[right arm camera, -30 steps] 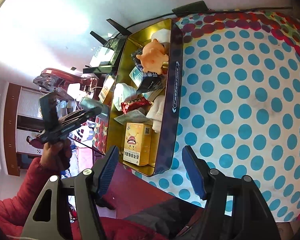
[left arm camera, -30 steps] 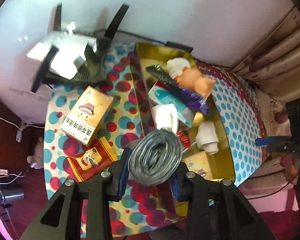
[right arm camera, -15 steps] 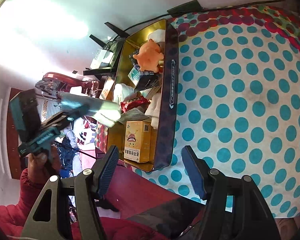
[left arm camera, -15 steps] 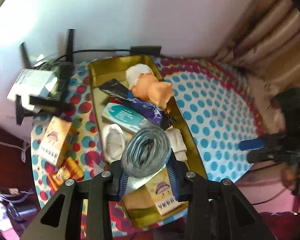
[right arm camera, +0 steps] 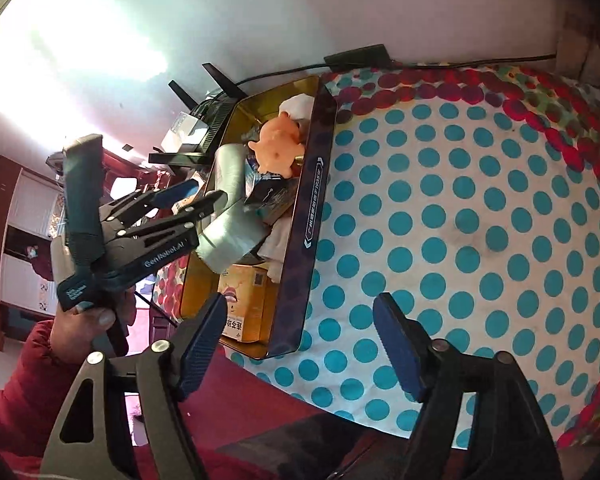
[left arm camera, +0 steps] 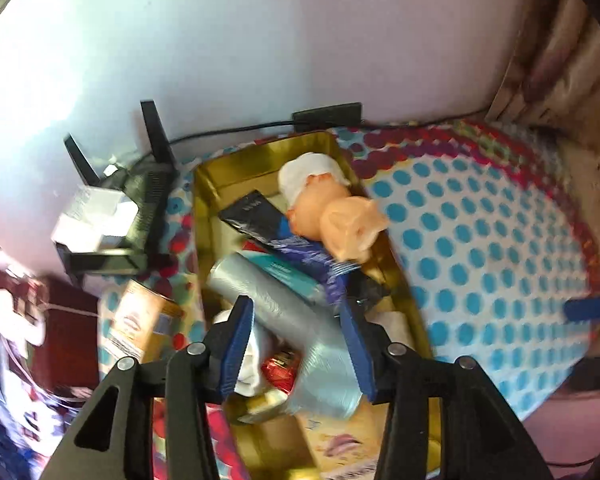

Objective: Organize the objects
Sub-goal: 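Carry the grey roll into the tray and open the left gripper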

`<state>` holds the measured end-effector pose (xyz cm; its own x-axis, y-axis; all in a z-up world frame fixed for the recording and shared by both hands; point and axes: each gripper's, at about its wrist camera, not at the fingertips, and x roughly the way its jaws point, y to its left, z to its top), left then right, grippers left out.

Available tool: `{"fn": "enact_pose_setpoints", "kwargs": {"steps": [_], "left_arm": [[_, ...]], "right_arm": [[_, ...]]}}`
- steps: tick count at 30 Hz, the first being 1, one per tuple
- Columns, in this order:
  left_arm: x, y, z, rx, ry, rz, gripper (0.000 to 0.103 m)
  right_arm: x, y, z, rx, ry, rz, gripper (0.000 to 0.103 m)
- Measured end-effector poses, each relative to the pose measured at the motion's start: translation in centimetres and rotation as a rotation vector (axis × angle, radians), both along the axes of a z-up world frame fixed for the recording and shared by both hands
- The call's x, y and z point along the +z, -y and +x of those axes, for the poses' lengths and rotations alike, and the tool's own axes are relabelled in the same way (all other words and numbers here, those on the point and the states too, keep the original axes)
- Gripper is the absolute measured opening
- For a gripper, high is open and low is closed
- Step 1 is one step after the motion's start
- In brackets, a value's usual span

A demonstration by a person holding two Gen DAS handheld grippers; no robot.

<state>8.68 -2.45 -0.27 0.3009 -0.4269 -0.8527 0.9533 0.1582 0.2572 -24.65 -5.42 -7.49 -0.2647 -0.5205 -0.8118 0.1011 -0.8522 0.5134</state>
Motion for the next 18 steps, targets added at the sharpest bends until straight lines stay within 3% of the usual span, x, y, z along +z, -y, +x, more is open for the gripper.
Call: {"fn": "enact_pose_setpoints", "kwargs": {"steps": [5,7,9,11,15,18], "left_arm": [[2.3,-1.3,2.0,0.139,-0.214,-0.079,0.047],[3.0,-2.0,2.4,0.223,-0.246,-0.096,0.047],[3.3,-2.4,2.2,0.241,-0.26,-0.059,0.047],[4.1,-3.1,1.6,0.246,-0.254,-0.079,0.047],[5.5,-3.8,-0.3,0.239,-0.135,-0.086,0.048],[6.9,-4.8,-1.2,0.237,-0.206,-0.142,0.048]], "right_arm": [[-0.2,-0.3,0.2,-0.013,0.013,-0.035,0.074],[0.2,-0.3,0.7,-0.018,-0.003,-0.035,0.074],[0.7,-0.2,1.3,-0.026,-0.026,-0.028,0.074],[1.3,0.0,1.9,-0.026,-0.044,-0.028,0.074],[1.9,0.5,2.1,0.015,-0.051,-0.046,0.074],[2.3,0.6,1.9,0.066,-0.058,-0.042,0.074]]}}
